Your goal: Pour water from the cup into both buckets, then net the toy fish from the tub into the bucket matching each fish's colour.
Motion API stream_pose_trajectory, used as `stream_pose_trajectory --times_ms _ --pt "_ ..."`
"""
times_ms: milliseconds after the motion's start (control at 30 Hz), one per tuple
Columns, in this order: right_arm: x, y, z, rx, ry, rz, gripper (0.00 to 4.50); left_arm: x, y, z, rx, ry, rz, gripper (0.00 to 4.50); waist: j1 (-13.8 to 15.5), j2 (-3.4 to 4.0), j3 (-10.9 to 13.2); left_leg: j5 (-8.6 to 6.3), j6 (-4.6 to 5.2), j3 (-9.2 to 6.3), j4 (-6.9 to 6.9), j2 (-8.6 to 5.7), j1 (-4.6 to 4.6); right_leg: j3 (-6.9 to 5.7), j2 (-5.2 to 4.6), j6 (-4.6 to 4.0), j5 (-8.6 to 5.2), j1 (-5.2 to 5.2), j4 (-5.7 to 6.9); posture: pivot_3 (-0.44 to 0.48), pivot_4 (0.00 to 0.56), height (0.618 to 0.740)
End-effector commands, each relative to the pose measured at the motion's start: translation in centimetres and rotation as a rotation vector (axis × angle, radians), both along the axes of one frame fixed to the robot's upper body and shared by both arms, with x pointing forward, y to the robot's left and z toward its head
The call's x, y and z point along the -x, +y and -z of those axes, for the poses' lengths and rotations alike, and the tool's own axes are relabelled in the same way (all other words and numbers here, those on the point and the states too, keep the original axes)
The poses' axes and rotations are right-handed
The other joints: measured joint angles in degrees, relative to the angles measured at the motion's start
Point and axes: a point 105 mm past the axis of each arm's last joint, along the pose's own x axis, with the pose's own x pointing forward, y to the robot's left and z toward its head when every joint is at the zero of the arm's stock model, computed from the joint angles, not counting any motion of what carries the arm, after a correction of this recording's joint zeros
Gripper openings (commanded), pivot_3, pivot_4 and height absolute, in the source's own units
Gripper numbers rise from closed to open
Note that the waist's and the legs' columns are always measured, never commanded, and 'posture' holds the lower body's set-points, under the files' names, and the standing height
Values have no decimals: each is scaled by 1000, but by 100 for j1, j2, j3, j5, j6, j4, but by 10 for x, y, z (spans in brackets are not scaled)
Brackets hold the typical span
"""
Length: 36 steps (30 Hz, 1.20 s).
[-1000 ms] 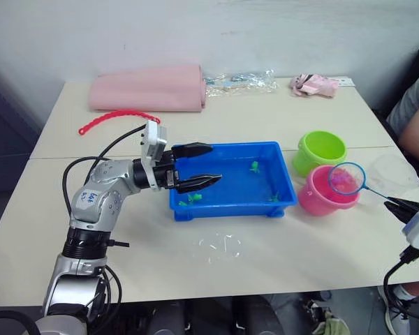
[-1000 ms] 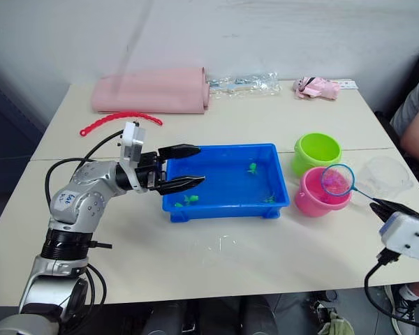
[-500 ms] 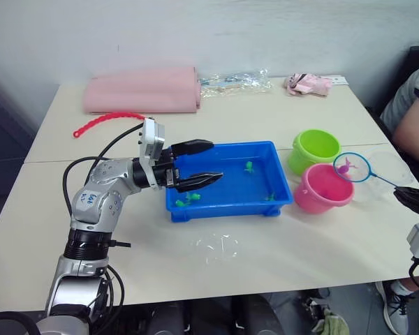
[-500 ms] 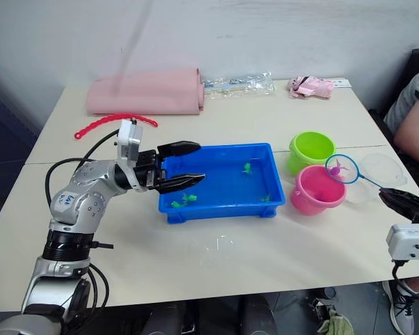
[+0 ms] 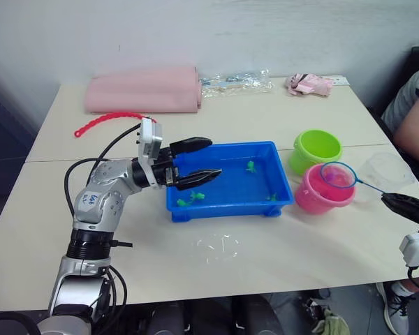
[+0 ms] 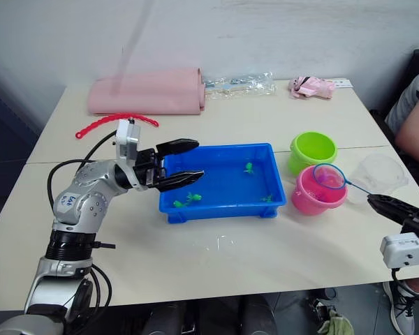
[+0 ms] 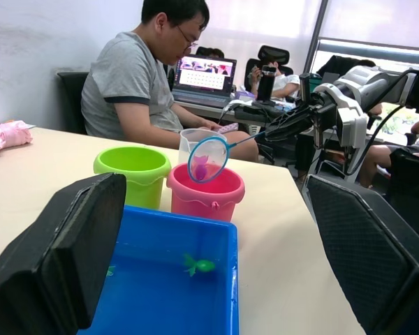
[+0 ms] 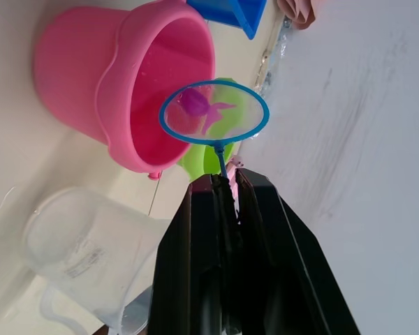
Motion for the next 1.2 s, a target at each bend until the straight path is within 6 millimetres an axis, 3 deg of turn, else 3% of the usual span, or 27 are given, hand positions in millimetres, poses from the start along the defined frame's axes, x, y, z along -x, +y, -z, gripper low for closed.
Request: stream_pose_trajectory --times_ms 33,200,367,500,567,667,733,867,933,1067,1200 --pt "-1 9 5 -31 -3 -18 0 2 1 -8 30 -37 -5 4477 0 0 0 0 0 0 0 0 0 0 0 0 0 0 0 0 150 740" --pt "-4 8 29 -46 49 19 0 1 -1 -8 38 -37 -9 4477 10 0 0 0 0 -1 1 -3 -1 -1 -2 0 0 1 0 0 150 740" --pt "-15 1 -7 -75 -113 76 0 0 1 -9 33 -49 -20 4477 -1 0 0 0 0 0 1 -1 0 0 -1 0 0 0 1 0 150 740" --pt "-10 0 3 -72 -81 83 0 0 1 -7 31 -45 -29 4477 -1 0 0 1 -1 -1 0 2 0 -1 2 0 0 0 1 0 150 740" --pt "-9 -8 -8 -82 -130 124 0 0 1 -7 33 -48 -31 4477 20 0 0 0 -2 -1 -2 1 -2 -2 3 0 0 0 -2 0 150 740" --pt "0 -1 24 -78 -8 95 0 -1 2 -6 41 -44 -41 4477 18 0 0 0 -1 -1 -1 -3 -2 -1 -2 0 0 1 -3 0 150 740" --pt "4 3 34 -82 29 78 0 -2 1 -5 35 -44 -39 4477 9 0 0 0 -1 -3 -1 -1 -1 -3 0 0 0 3 -6 0 150 740" --pt "-5 2 -2 -102 -131 98 0 -2 1 -8 35 -54 -38 4477 -32 2 -1 0 -1 2 -1 -2 0 2 -1 0 0 1 -2 0 150 740" --pt "-5 4 -9 -100 -167 87 0 -2 2 -8 35 -54 -42 4477 -46 2 -1 1 -2 3 -1 0 2 3 1 0 0 1 2 0 150 740" --pt "4 4 19 -84 -73 77 0 -2 1 -5 37 -46 -45 4477 -42 0 0 2 -6 -4 -2 5 1 1 8 -1 -1 2 0 0 150 740" --pt "5 0 13 -104 -107 96 0 -1 1 -5 38 -44 -46 4477 1 1 0 1 -7 -3 -5 2 0 1 6 -1 -1 1 -6 0 150 740"
